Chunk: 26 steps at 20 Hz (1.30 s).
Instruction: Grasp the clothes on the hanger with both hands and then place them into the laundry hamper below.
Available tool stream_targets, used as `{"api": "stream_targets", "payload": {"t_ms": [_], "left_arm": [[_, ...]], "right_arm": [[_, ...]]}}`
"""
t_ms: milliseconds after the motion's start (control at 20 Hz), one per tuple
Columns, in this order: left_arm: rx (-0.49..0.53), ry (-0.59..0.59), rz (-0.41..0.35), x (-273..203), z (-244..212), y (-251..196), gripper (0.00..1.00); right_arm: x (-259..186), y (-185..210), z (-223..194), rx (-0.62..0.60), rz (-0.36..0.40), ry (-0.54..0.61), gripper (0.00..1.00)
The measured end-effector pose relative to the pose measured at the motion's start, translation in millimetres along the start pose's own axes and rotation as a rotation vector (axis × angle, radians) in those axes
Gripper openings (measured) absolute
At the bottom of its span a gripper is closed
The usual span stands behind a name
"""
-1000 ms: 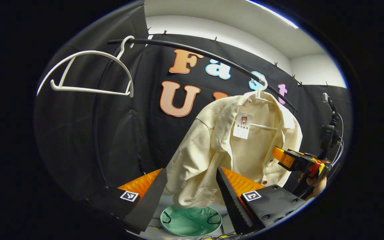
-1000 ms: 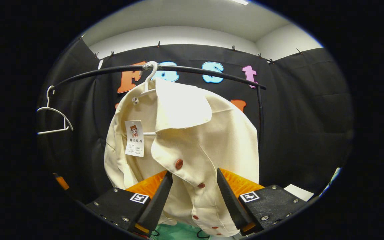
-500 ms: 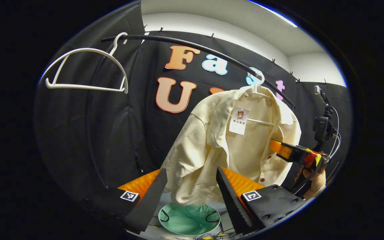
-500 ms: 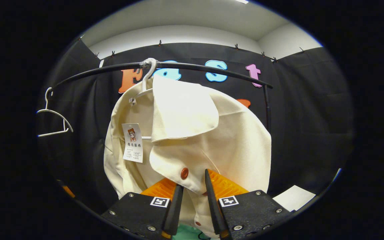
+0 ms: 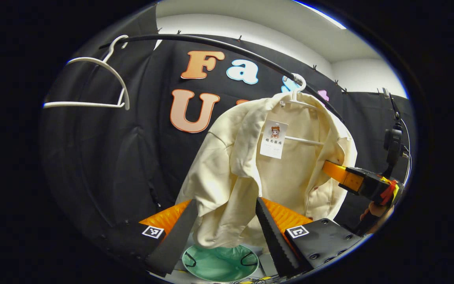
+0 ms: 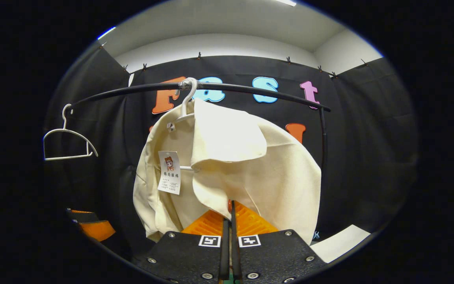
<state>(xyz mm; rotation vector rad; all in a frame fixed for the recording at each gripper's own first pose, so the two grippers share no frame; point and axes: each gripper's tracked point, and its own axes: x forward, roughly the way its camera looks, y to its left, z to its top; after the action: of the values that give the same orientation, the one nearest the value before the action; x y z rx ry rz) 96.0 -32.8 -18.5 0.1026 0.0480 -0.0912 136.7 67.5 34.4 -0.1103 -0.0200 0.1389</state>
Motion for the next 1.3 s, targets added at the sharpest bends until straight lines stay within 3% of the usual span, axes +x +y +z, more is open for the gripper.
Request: {"api": "stream_targets", "payload": {"t_ms": [200,350,450,550,800,1050,1250,1300], "left_arm": [[0.041,-0.032,-0.028,27,20,-11,1.0],[0.049,-0.039,-0.041,53,31,-18,0.94],[0.053,-0.049,-0.055,67,37,-25,1.0],[0.059,-0.061,-0.063,81,43,-31,1.0],[0.057,-0.022,-0.051,109,36,-35,0.94],[0.01,0.019,-0.028,139,20,-29,0.97],[-0.018,0.057,-0.06,158,13,-32,0.99],[-0.023,0.069,-0.063,160,9,-35,0.85]], "right_arm": [[-3,-8,1,0.0,-0.001,0.002,0.01],[-2,-13,2,0.004,-0.006,0.002,0.01],[-2,-17,3,0.006,-0.013,0.004,0.01],[-2,-19,4,0.01,-0.016,0.008,0.01],[0,-24,5,0.006,-0.017,0.013,0.01],[0,-22,12,0.003,0.002,0.003,0.02],[0,-15,19,-0.008,0.03,-0.02,0.03],[0,-15,19,-0.01,0.028,-0.018,0.01]]}}
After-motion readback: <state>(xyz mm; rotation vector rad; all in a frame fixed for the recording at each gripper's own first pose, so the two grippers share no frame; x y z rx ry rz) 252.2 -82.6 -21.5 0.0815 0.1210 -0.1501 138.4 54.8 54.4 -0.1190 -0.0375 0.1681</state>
